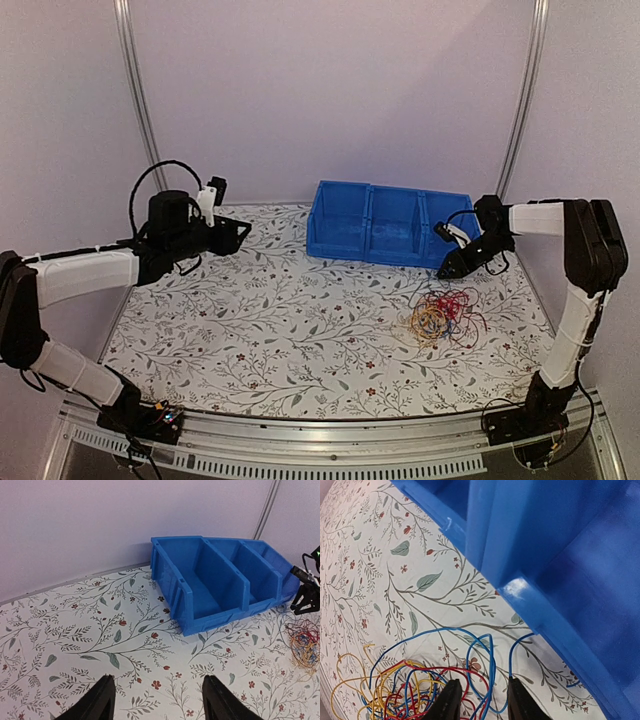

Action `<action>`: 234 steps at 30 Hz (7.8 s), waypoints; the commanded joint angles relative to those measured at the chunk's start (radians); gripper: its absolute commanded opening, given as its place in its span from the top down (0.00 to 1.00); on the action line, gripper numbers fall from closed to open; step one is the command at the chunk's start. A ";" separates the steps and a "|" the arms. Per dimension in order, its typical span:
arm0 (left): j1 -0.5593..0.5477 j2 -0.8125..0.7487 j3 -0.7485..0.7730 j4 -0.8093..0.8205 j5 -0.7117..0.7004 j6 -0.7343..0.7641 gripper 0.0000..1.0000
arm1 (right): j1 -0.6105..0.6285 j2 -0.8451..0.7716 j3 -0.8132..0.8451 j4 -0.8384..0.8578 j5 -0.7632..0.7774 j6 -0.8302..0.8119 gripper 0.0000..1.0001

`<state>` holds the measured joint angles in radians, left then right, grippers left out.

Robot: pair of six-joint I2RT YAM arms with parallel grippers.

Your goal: Untangle the cables

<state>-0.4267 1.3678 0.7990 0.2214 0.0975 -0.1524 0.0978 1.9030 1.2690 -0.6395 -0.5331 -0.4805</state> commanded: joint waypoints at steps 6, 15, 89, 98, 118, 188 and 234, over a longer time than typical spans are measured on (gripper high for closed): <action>-0.052 0.031 -0.018 0.047 0.057 0.046 0.35 | 0.002 -0.095 0.009 -0.049 -0.142 0.011 1.00; -0.349 0.109 0.018 0.267 -0.128 -0.005 0.16 | 0.022 -0.374 0.028 -0.151 -0.387 -0.082 1.00; -0.615 0.315 0.106 0.072 -0.426 -0.179 0.59 | -0.034 -0.110 0.319 0.195 0.113 0.088 1.00; -0.630 0.309 0.119 0.039 -0.385 -0.165 0.57 | -0.034 -0.031 0.358 0.135 0.114 0.100 0.56; -0.650 0.674 0.513 -0.076 0.061 -0.079 0.59 | 0.064 -0.510 -0.247 0.031 -0.041 -0.207 0.72; -0.503 0.929 0.904 -0.078 0.498 -0.389 1.00 | 0.140 -0.483 -0.400 0.050 -0.323 -0.262 0.68; -0.553 0.577 0.880 -0.192 0.449 -0.341 1.00 | 0.237 -0.235 -0.302 0.265 -0.430 -0.137 0.56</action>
<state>-0.9581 2.0693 1.6527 -0.0433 0.5762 -0.4858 0.3344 1.5837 0.9455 -0.3923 -0.9230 -0.6468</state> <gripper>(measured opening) 0.002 0.498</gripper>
